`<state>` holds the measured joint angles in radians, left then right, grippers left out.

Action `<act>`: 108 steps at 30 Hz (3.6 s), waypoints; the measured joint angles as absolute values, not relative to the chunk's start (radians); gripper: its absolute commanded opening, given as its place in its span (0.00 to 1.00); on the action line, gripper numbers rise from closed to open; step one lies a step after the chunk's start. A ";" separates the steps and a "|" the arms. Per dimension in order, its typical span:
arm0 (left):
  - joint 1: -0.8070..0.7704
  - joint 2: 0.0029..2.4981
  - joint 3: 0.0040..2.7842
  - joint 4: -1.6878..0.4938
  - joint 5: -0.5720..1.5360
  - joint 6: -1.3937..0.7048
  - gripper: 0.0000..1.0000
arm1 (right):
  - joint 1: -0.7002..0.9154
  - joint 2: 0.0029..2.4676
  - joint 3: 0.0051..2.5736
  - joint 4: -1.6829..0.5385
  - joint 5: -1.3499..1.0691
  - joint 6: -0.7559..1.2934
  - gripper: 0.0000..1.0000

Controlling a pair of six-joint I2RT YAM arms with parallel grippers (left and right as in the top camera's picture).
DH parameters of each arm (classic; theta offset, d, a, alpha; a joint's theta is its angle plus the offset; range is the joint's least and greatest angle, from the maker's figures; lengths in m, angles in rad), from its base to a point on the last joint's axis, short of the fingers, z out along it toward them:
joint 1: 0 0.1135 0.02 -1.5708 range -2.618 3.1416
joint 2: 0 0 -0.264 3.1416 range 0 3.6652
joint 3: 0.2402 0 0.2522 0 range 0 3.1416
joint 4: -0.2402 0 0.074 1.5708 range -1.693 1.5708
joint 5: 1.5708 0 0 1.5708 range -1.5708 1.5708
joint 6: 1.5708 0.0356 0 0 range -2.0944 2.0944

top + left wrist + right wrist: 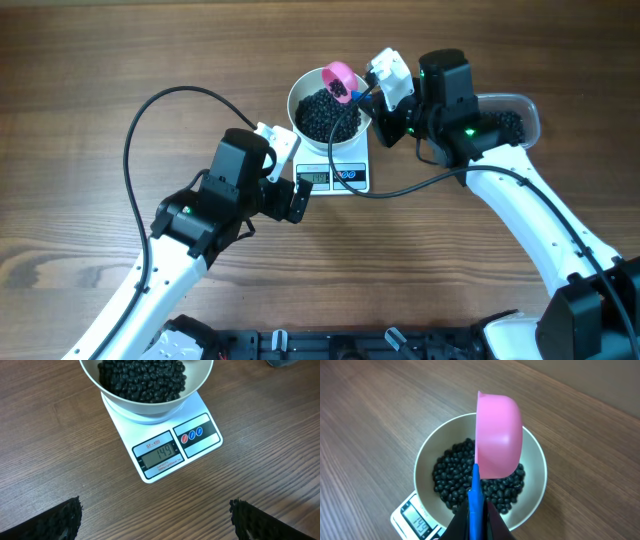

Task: Scoop item into bowl and weigh 150g on scale
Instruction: 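Tip the scoop to drop a few beans into the bowl, then move the scoop right back over the bean tub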

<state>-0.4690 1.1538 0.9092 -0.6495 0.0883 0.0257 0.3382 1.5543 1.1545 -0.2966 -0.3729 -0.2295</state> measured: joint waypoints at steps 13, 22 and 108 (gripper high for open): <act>-0.469 1.154 0.909 -0.649 0.088 0.026 1.00 | 0.338 1.554 1.155 -0.295 -0.414 -0.163 0.04; -0.469 1.154 0.909 -0.650 0.088 0.026 1.00 | 0.338 1.554 1.155 -0.313 -0.401 -0.187 0.04; -0.469 1.154 0.909 -0.650 0.088 0.026 1.00 | -0.522 1.576 0.968 -0.461 -0.682 0.414 0.09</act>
